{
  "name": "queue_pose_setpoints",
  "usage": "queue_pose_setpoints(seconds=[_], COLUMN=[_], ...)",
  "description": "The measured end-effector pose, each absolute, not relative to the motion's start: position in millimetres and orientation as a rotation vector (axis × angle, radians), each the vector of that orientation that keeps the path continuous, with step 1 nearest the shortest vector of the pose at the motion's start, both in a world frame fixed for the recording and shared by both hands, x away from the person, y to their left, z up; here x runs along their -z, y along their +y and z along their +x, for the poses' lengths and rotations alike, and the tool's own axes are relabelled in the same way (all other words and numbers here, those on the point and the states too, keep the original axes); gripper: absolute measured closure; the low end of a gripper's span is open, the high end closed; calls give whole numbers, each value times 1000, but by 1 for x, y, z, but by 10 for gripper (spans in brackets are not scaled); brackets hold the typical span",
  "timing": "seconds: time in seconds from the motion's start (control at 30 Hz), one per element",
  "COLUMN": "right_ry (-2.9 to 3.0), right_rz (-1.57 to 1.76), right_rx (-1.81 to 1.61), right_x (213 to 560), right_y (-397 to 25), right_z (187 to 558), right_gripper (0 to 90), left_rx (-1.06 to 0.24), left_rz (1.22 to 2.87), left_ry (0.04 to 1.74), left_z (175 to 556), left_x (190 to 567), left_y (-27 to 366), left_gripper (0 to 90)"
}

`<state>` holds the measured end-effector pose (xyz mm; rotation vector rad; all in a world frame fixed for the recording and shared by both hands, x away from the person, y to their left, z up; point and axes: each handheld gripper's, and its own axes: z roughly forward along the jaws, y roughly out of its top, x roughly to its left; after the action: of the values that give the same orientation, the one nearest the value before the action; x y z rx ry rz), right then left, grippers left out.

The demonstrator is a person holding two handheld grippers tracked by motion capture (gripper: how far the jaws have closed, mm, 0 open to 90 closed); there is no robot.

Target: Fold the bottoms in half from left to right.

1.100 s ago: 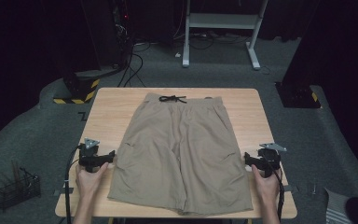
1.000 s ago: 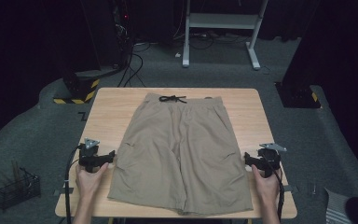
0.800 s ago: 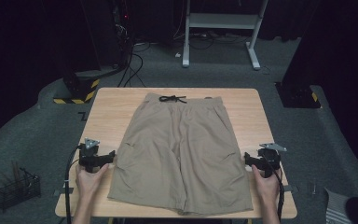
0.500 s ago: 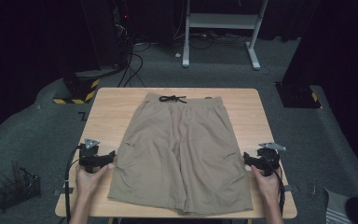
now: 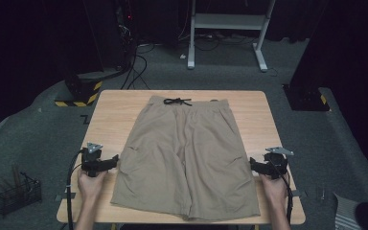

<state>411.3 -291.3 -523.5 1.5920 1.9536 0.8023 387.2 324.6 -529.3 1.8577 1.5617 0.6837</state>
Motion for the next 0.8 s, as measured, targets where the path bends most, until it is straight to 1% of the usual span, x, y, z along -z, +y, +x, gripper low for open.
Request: queue_pose_setpoints(seconds=[0.07, 0.2, 0.27, 0.47, 0.5, 0.57, 0.67, 0.77, 0.8], right_ry=[1956, 1951, 1938, 1926, 1925, 1920, 1922, 1944, 1954], right_rz=[1591, 1591, 1591, 1592, 1562, 1560, 1572, 1570, 1567], right_rx=[-803, -805, -818, -884, -908, -948, -984, -992, -992], right_x=[523, 523, 523, 520, 518, 517, 516, 516, 515], right_y=[-292, -292, -294, -294, -293, -293, -293, -292, -292], right_z=[411, 409, 408, 406, 405, 404, 403, 403, 404], right_gripper=[138, 170, 210, 228, 230, 232, 230, 233, 234], left_rx=[-680, -672, -662, -670, -673, -654, -660, -593, -564], left_rz=[1862, 1842, 1810, 1799, 1797, 1799, 1810, 1804, 1801], left_ry=[1558, 1541, 1524, 1475, 1457, 1448, 1435, 1394, 1387], left_z=[387, 383, 381, 377, 376, 377, 379, 381, 382], left_x=[529, 528, 525, 517, 514, 512, 510, 507, 506], left_y=[324, 325, 327, 326, 322, 320, 316, 308, 306], left_gripper=[151, 183, 188, 205, 235, 248, 243, 240, 252])
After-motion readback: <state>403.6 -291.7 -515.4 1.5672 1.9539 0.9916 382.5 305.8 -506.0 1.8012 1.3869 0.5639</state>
